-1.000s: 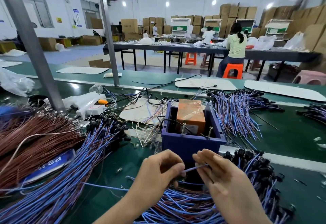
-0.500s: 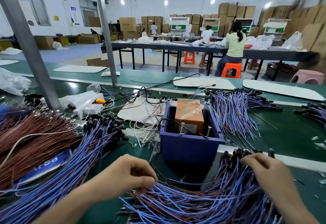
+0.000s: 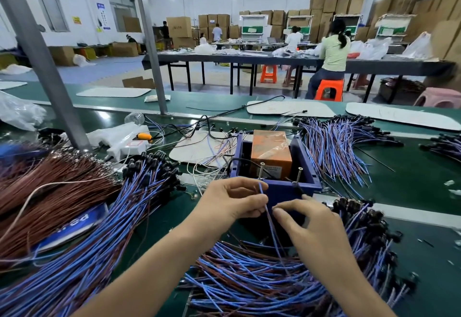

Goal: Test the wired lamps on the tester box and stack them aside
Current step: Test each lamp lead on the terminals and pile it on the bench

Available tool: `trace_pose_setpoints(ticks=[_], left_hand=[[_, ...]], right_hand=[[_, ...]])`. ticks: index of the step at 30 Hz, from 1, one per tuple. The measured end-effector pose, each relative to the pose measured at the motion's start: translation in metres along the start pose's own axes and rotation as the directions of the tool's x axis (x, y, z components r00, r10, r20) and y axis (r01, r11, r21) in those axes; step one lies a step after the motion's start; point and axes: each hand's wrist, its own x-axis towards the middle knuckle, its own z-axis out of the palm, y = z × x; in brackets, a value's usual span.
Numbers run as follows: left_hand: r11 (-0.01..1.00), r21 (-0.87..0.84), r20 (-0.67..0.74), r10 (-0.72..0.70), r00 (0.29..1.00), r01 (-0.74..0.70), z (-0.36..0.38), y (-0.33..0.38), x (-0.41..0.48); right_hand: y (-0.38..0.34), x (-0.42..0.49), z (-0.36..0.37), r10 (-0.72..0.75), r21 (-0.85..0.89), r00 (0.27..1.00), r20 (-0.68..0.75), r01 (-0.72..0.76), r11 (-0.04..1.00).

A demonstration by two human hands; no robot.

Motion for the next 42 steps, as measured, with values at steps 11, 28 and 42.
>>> trace_pose_setpoints(ticks=[11, 28, 42], left_hand=[[0.998, 0.012, -0.124, 0.066, 0.99, -0.065, 0.012, -0.012, 0.004], [0.994, 0.064, -0.311, -0.061, 0.948, 0.085, 0.006, -0.025, 0.036], [0.997, 0.059, -0.31, -0.037, 0.95, 0.058, 0.004, -0.027, 0.034]], right_hand=[[-0.001, 0.002, 0.007, 0.15, 0.508, 0.98, 0.131, -0.196, 0.839], [0.036, 0.024, 0.012, 0.439, 0.674, 0.897, -0.055, -0.292, 0.679], [0.038, 0.025, 0.015, 0.423, 0.674, 0.888, -0.18, -0.202, 0.711]])
